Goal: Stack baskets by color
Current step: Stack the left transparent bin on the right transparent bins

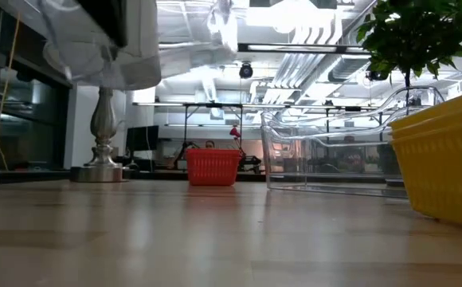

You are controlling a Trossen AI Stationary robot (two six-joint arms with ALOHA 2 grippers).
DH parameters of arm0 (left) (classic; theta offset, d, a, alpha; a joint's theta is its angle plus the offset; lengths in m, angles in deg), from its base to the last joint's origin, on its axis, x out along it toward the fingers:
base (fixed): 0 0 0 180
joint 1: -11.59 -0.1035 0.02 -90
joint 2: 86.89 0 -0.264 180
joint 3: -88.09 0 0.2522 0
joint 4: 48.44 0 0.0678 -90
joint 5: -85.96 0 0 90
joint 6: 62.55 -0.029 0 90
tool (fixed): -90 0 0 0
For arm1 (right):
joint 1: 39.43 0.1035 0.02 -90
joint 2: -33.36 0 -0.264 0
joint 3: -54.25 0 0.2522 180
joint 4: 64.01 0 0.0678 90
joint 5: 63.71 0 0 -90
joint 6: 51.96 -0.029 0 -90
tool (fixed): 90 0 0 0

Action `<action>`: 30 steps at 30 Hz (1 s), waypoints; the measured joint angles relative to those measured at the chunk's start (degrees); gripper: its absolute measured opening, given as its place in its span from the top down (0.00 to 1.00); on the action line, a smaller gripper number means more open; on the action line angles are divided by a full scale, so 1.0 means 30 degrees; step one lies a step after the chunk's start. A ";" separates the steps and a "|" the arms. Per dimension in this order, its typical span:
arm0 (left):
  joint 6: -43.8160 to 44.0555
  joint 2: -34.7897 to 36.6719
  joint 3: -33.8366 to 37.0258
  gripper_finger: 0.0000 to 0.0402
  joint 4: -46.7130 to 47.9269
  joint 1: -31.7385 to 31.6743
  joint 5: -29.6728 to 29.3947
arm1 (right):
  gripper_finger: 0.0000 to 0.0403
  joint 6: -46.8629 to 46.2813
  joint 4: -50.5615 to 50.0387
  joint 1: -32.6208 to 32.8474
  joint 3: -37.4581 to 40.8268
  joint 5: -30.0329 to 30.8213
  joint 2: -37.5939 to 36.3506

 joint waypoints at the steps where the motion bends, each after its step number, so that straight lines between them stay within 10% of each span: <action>1: -0.0502 0.0005 -0.0295 1.00 -0.0124 -0.0026 -0.0152 | 0.39 0.0643 0.0833 0.0345 0.0000 -0.0280 -0.0003; 18: -1.3240 -0.7212 -0.5558 1.00 -0.3452 -0.2003 -0.7680 | 0.39 0.4130 0.4452 0.3158 0.0000 -0.0534 0.0002; 30: -2.0364 -0.7953 -0.5786 1.00 -1.4190 -0.4548 -0.3575 | 0.39 0.5168 0.4990 0.3822 0.0000 -0.1365 -0.0003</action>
